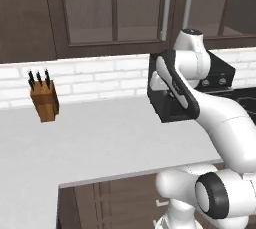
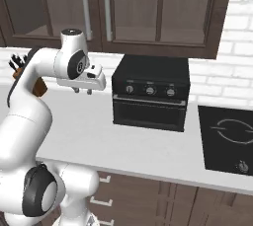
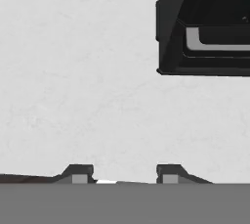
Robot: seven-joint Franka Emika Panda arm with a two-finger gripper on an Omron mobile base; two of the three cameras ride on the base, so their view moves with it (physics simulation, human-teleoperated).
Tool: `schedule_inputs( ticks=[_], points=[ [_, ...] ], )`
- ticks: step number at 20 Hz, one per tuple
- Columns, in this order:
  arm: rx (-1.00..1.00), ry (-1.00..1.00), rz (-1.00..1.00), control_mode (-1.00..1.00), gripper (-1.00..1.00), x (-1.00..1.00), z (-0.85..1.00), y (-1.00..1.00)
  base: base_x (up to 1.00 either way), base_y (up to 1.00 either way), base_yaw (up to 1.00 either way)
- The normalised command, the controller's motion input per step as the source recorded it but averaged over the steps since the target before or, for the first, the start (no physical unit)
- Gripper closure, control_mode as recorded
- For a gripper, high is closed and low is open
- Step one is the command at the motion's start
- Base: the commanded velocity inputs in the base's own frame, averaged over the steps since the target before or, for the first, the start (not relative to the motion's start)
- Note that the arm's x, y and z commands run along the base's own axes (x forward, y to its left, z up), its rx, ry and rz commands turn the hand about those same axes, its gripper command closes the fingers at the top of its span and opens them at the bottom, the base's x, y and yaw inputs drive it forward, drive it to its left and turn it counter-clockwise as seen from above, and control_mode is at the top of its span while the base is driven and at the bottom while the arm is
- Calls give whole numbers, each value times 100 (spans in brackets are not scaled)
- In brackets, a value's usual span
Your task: Take a straw from the drawer in front and place it inside the glass cup on the dining counter.
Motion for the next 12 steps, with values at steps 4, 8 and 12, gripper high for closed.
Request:
schedule_inputs(
  ticks=[4,8,12],
  points=[
    [0,0,0,100,-100,0,0,0,0,0,0],
    [0,0,0,100,-100,0,0,0,-47,0,-5],
    [0,0,0,100,-100,0,0,0,-95,-13,-10]
  ],
)
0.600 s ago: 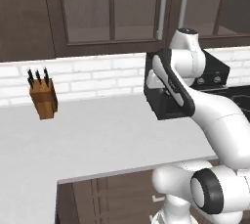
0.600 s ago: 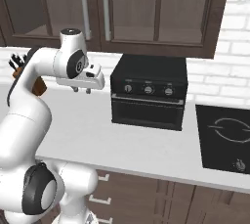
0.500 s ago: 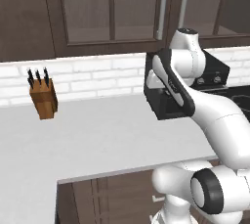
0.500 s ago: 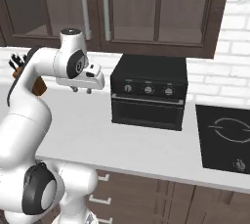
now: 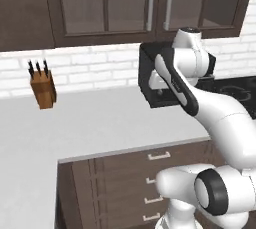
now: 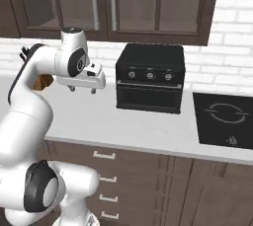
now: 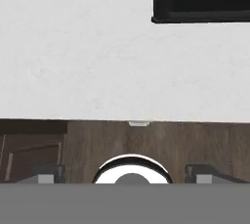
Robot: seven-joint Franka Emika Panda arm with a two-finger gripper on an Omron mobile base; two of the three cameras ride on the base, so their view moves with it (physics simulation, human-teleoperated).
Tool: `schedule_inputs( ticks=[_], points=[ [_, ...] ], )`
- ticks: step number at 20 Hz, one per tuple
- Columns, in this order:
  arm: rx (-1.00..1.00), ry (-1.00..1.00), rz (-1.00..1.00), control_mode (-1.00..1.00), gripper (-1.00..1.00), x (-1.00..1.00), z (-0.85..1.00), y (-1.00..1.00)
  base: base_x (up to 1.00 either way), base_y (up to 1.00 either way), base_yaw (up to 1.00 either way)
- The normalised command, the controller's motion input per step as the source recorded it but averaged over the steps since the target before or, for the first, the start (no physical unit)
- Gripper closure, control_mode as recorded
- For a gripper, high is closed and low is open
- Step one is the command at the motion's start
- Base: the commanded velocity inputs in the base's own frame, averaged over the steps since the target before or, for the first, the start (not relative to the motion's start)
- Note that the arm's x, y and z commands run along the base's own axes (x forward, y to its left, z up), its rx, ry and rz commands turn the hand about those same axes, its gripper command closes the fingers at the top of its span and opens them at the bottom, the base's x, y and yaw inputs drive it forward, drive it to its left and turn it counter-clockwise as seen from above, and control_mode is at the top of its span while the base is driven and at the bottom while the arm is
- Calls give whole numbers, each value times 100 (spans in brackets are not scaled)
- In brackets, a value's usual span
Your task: Take a straw from the drawer in front and place it inside the glass cup on the dining counter.
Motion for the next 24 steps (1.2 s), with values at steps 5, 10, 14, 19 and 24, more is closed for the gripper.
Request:
schedule_inputs(
  ticks=[5,10,14,19,24],
  points=[
    [0,0,0,100,-100,0,0,0,-27,-57,14],
    [0,0,0,100,-100,0,0,0,0,-86,55],
    [0,0,0,100,-100,0,0,0,0,-85,60],
    [0,0,0,100,-100,0,0,0,0,-80,61],
    [0,0,0,100,-100,0,0,0,-2,-78,60]
  ],
)
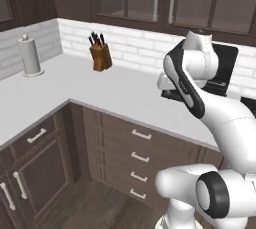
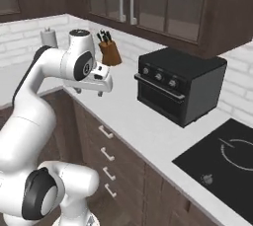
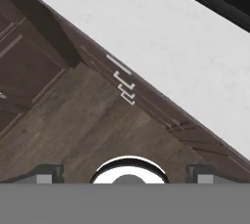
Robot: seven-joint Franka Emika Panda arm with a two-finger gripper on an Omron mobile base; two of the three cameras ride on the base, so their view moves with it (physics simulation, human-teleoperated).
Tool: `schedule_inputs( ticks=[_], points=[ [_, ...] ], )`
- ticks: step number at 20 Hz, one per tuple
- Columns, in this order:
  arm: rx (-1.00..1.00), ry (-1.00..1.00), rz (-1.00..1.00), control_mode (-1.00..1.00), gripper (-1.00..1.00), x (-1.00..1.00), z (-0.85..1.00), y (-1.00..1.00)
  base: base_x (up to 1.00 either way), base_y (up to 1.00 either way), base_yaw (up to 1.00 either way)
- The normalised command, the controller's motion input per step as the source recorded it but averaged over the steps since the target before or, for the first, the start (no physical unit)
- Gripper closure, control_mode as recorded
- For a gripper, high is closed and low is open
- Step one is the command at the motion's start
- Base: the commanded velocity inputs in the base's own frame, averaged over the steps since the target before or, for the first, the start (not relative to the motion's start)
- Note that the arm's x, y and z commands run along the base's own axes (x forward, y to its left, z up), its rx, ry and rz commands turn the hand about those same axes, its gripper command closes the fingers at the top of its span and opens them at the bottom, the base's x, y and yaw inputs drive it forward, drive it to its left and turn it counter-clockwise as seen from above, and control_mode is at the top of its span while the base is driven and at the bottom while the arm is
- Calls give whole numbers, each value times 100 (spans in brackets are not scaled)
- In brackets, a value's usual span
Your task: Take a straw from the drawer in front and place it inside the glass cup on the dining counter.
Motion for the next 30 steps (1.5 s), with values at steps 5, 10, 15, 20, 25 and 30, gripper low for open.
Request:
schedule_inputs(
  ticks=[5,10,15,20,25,30],
  points=[
    [0,0,0,100,-100,0,0,0,-15,-82,43],
    [0,0,0,100,-100,0,0,0,-38,-55,15],
    [0,0,0,100,-100,0,0,0,-4,-57,9],
    [0,0,0,100,-100,0,0,0,0,-78,18],
    [0,0,0,100,-100,0,0,0,0,-59,26],
    [-1,0,19,-100,-100,0,0,22,0,0,0]
  ],
)
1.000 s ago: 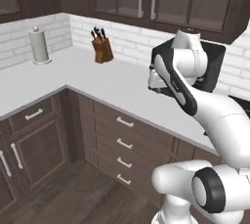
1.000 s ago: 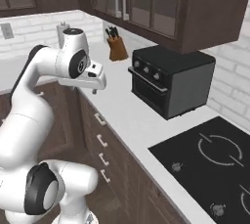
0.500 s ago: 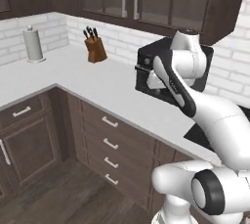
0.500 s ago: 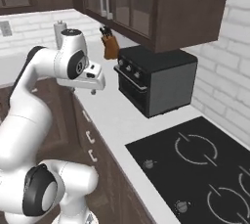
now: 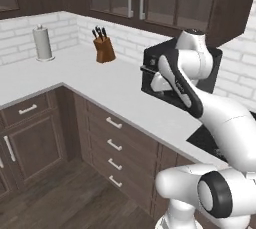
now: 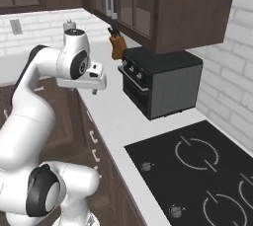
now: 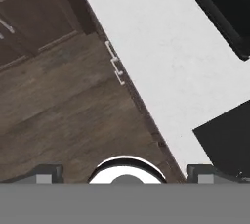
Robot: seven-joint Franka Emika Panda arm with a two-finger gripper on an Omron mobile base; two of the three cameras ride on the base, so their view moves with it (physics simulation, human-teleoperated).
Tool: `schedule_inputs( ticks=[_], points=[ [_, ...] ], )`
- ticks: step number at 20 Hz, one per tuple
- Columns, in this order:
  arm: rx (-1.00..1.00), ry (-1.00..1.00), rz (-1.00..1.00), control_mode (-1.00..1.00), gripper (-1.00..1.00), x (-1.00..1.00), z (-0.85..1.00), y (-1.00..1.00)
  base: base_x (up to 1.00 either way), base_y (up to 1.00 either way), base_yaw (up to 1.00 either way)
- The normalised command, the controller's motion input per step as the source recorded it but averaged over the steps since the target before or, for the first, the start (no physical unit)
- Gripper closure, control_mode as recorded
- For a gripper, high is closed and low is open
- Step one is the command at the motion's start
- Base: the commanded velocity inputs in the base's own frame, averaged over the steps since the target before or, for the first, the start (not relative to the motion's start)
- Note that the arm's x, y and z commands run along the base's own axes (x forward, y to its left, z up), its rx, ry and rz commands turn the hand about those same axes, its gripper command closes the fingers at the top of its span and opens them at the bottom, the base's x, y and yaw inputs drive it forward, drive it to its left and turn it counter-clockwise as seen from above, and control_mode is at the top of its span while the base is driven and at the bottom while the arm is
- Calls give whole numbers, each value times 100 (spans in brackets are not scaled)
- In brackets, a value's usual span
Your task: Take a straw from the drawer in front and place it inside the glass cup on the dining counter.
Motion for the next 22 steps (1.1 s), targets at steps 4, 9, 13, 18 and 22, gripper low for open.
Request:
schedule_inputs(
  ticks=[4,9,13,18,22],
  points=[
    [-22,0,12,-100,-100,0,-4,100,0,0,0],
    [-41,-1,3,-100,-100,1,-38,100,0,0,0],
    [-48,-9,0,-100,-100,0,-76,95,0,0,0],
    [-44,-10,2,-100,-100,1,-95,83,0,0,0],
    [-34,-14,2,-100,-100,22,-84,48,0,0,0]
  ],
)
